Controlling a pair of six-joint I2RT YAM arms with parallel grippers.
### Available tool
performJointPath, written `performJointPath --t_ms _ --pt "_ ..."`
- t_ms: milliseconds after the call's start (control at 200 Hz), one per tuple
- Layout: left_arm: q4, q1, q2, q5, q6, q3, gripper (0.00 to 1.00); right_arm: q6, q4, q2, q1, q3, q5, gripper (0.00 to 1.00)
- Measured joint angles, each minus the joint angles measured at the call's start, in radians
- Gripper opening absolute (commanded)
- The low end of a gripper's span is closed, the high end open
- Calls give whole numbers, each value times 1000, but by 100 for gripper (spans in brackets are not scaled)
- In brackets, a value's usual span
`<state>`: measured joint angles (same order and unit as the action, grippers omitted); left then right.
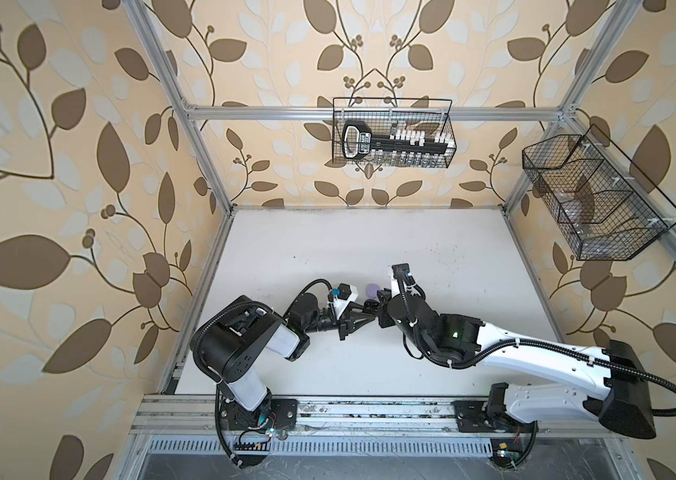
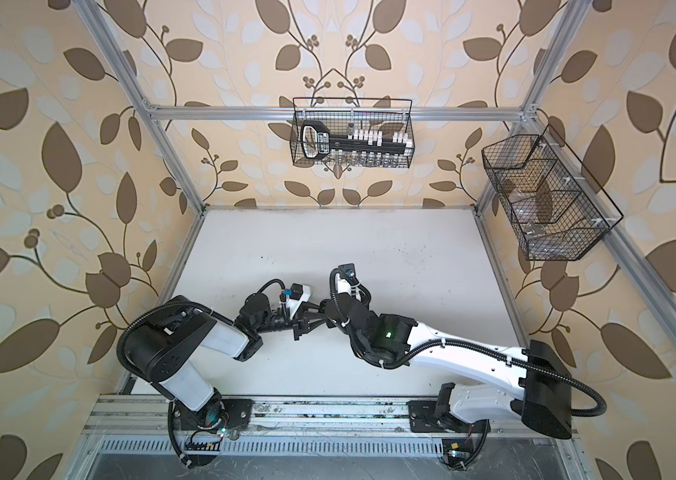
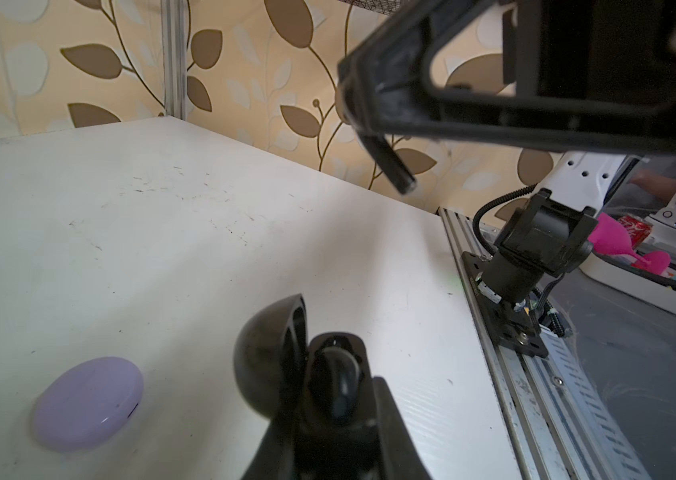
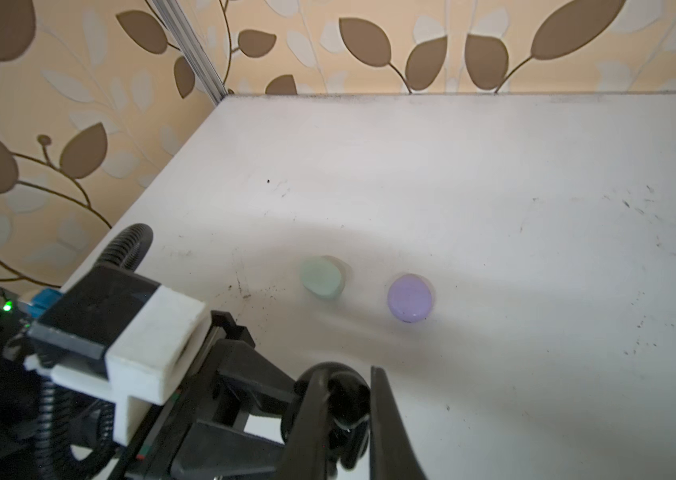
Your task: Insert the wireless bluetooth earbuds into the charging case
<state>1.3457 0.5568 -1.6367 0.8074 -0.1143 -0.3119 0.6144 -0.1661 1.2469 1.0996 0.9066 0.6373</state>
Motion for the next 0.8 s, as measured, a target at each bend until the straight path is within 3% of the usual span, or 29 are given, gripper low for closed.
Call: performJointPath --t_ms 800 --pt "12 21 126 -103 -98 20 0 -93 209 13 45 -78 44 11"
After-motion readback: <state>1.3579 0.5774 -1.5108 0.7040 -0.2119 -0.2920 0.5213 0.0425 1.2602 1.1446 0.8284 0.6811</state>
